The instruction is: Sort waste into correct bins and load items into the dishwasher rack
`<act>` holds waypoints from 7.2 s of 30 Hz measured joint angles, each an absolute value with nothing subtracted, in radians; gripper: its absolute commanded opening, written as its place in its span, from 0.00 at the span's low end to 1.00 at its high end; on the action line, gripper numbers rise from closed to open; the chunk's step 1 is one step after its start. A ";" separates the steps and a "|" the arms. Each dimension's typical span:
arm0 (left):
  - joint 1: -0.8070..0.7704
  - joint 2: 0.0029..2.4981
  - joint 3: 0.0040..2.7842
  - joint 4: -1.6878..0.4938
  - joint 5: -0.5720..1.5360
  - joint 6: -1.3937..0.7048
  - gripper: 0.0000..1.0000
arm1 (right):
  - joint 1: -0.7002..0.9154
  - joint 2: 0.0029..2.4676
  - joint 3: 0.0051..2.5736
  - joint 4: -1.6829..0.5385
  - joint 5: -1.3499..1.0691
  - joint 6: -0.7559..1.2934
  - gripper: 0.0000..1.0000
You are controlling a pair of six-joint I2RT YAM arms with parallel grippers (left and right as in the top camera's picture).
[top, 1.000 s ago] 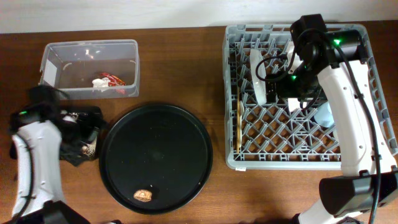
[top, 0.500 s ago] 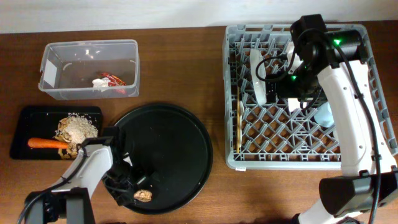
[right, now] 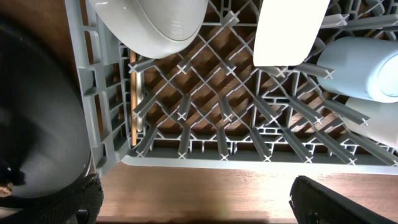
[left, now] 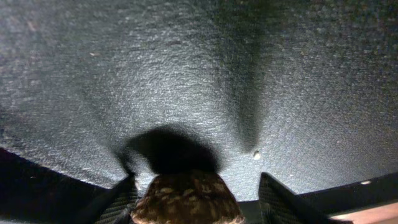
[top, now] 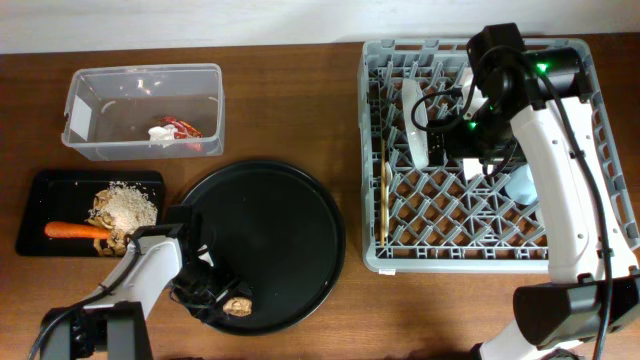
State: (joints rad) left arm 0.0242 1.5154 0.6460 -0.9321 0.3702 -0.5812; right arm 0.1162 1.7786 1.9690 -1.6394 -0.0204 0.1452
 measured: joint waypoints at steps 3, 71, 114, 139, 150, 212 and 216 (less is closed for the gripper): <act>0.024 1.515 0.645 -0.911 0.384 -0.582 0.29 | 0.116 1.779 1.969 -1.639 -0.020 0.146 0.99; 0.053 1.538 1.294 -0.627 0.130 -0.394 0.99 | -0.011 1.779 1.969 -1.579 -0.294 -0.009 0.99; -0.077 0.553 0.936 -1.095 0.071 -0.228 0.99 | -0.187 0.765 0.981 -1.072 -0.228 -0.030 0.99; -0.077 0.553 0.933 -1.095 0.071 -0.229 0.99 | 0.007 0.218 0.485 -0.446 -0.158 -0.030 0.99; -0.077 0.552 0.933 -1.095 0.071 -0.229 0.99 | 0.008 0.014 0.054 0.133 -0.155 -0.034 0.99; -0.077 0.013 0.046 -0.041 -0.087 -0.010 0.99 | 0.008 0.013 0.010 -0.060 -0.149 -0.170 0.99; -0.077 0.014 0.013 -0.078 -0.080 0.022 0.99 | 0.008 0.013 0.010 -0.060 -0.149 -0.173 0.99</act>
